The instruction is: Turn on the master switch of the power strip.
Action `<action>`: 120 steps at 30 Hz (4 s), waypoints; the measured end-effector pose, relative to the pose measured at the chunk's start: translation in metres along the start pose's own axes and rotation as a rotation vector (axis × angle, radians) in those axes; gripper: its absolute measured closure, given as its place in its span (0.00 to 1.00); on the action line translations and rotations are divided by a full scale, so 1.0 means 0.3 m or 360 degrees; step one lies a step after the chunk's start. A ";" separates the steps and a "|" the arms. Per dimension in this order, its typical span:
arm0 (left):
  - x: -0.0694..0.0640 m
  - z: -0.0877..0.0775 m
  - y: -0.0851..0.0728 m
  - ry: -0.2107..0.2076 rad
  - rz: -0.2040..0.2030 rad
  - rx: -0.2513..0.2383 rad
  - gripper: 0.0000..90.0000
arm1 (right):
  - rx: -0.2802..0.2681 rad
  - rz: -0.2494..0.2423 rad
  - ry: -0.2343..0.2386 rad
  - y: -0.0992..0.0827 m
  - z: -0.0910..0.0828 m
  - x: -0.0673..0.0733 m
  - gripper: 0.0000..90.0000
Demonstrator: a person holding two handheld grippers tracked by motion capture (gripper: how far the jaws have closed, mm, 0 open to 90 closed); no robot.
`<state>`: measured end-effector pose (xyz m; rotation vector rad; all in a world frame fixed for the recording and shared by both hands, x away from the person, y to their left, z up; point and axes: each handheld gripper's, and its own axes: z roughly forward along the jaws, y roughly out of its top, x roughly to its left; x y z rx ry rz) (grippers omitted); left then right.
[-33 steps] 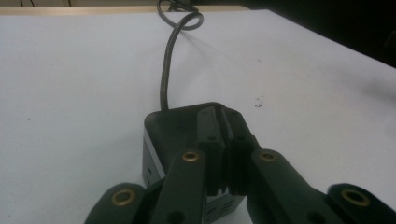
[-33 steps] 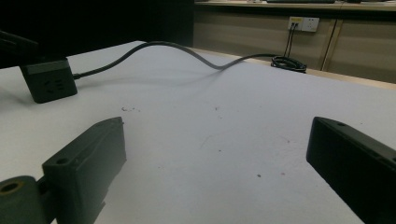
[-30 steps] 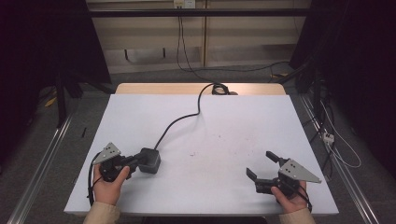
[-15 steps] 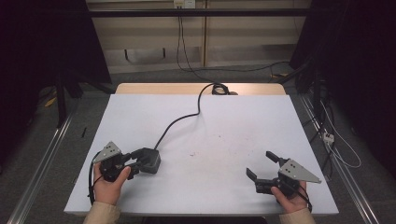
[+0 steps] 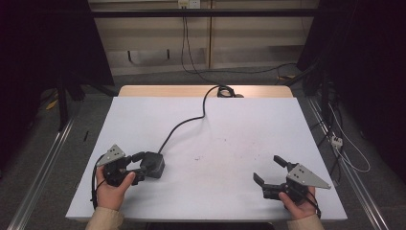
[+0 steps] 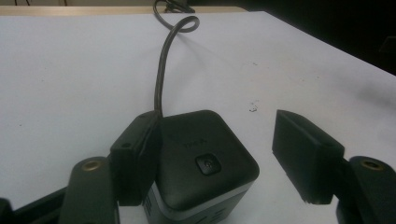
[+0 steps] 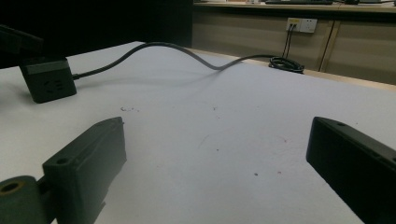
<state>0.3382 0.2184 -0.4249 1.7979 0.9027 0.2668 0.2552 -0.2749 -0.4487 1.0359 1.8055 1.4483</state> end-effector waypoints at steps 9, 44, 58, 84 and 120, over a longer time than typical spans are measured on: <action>0.007 -0.003 -0.001 0.0007 -0.0016 -0.0004 0.19 | 0.0001 -0.0003 0.0003 0.001 0.003 0.002 0.05; 0.047 -0.047 -0.021 -0.0055 0.0079 -0.0014 0.05 | -0.0004 0.0004 0.0005 0.002 -0.001 0.001 0.05; 0.070 -0.066 -0.035 -0.0075 0.0067 -0.0020 0.05 | -0.0009 0.0006 0.0007 0.002 -0.003 -0.002 0.05; 0.132 -0.095 -0.072 -0.0065 0.0025 -0.0026 0.06 | -0.0008 0.0007 0.0011 0.002 -0.004 -0.002 0.05; 0.167 -0.098 -0.099 -0.0028 -0.0018 0.0017 0.07 | -0.0003 0.0001 0.0020 0.003 0.000 0.001 0.05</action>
